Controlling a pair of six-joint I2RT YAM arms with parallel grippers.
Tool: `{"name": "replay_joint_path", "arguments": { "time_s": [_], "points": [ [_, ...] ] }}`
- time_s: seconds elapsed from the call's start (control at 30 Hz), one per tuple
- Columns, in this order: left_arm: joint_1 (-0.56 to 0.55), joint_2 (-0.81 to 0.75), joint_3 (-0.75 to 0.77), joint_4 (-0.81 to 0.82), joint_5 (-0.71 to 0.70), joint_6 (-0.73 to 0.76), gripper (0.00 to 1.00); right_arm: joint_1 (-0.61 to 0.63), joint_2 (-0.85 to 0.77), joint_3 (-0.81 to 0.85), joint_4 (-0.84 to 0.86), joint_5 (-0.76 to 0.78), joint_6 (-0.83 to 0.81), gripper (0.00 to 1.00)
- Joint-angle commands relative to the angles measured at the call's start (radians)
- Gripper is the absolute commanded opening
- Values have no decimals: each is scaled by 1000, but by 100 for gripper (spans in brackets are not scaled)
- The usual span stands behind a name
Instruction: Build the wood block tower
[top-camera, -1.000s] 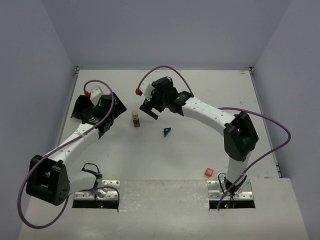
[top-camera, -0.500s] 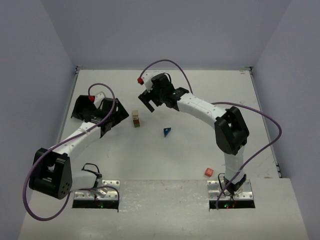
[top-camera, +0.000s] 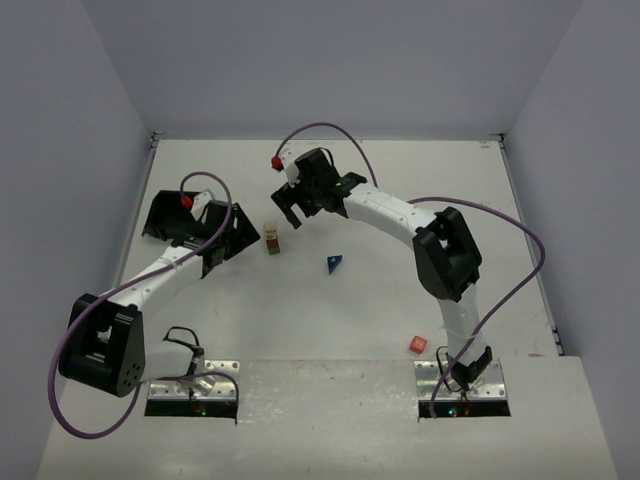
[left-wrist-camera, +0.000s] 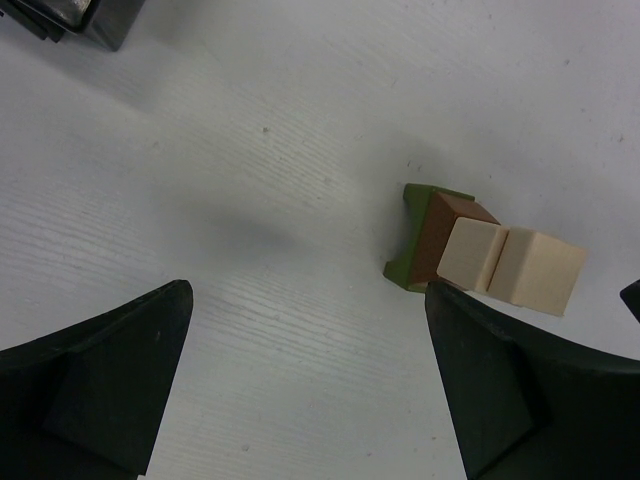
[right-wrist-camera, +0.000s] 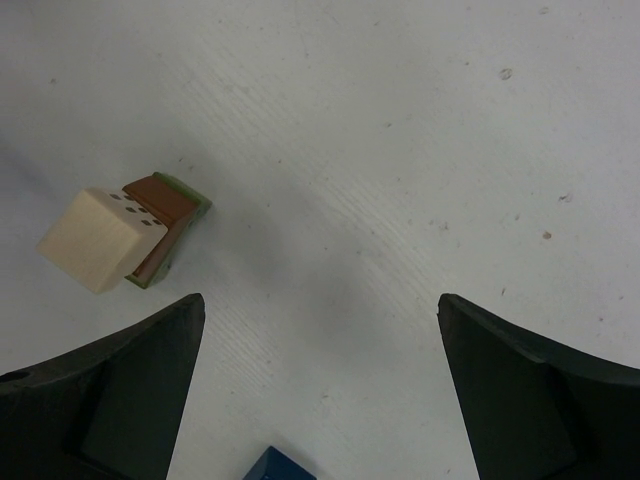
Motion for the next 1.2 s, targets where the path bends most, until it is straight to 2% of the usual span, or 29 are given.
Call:
{"name": "replay_joint_path", "arguments": {
  "time_s": [0.0,0.63,1.17],
  "points": [
    [11,14,4,50,12,-11,100,-3,13,56,2,-28,37,99],
    [11,66,28,79,-10,-12,100,2,77,129,-6,-100,71,99],
    [11,77,39,92,-14,-3,100,3,62,109,-18,-115,89,99]
  ]
}}
